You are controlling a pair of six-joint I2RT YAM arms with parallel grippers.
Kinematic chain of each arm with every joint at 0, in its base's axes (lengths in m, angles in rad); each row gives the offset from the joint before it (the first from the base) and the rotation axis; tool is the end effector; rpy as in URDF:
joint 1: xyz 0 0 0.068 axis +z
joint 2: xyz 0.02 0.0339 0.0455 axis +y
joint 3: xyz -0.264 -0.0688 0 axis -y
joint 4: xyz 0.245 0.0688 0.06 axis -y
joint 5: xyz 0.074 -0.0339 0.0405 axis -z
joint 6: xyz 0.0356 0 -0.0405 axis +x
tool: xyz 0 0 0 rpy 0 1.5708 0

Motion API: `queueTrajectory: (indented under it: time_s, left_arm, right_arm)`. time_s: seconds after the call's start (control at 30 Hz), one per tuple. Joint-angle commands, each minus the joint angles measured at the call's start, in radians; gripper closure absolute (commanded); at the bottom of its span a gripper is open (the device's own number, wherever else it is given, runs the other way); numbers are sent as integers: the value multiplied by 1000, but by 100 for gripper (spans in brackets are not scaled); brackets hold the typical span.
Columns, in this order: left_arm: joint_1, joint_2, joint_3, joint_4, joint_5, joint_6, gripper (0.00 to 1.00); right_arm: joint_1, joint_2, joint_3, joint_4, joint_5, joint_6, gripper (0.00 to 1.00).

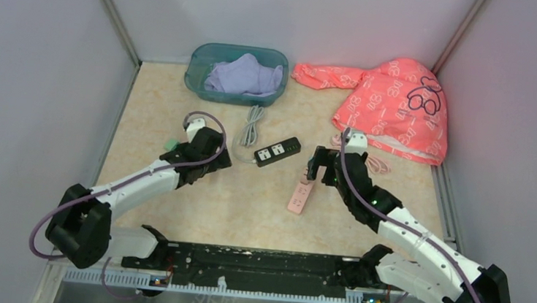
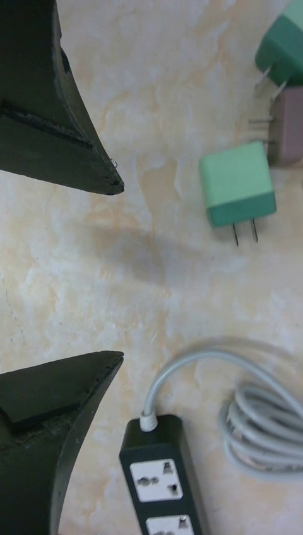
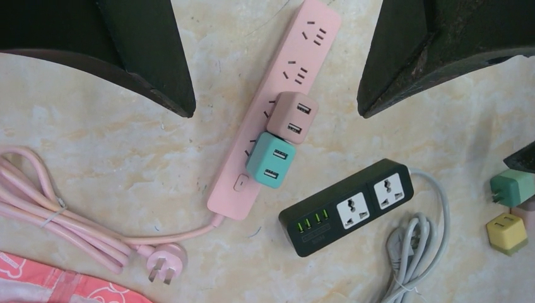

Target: Insert the plug

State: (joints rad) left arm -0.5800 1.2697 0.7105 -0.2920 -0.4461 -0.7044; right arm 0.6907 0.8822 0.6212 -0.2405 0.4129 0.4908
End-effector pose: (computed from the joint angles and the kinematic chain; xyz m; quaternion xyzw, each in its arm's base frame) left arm 0.2185 -0.1248 0.2067 -0.1345 0.9062 -0.0399 0.3990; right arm 0.1616 0.1151 0.2608 0.0199 0.8484 0.1313 0.5124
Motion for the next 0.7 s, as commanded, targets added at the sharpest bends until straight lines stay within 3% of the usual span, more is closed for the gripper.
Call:
queueTrajectory:
  time_s: [0.0, 0.37, 0.67]
  left_arm:
    - [64, 2, 48, -84, -49, -50, 1]
    - [200, 126, 134, -114, -37, -75, 0]
    - [277, 248, 179, -65, 33, -40, 12]
  right_arm:
    - [-7, -24, -22, 101, -31, -37, 1]
    - [-7, -34, -63, 121, -23, -57, 1]
    - [-9, -33, -78, 133, -28, -65, 1]
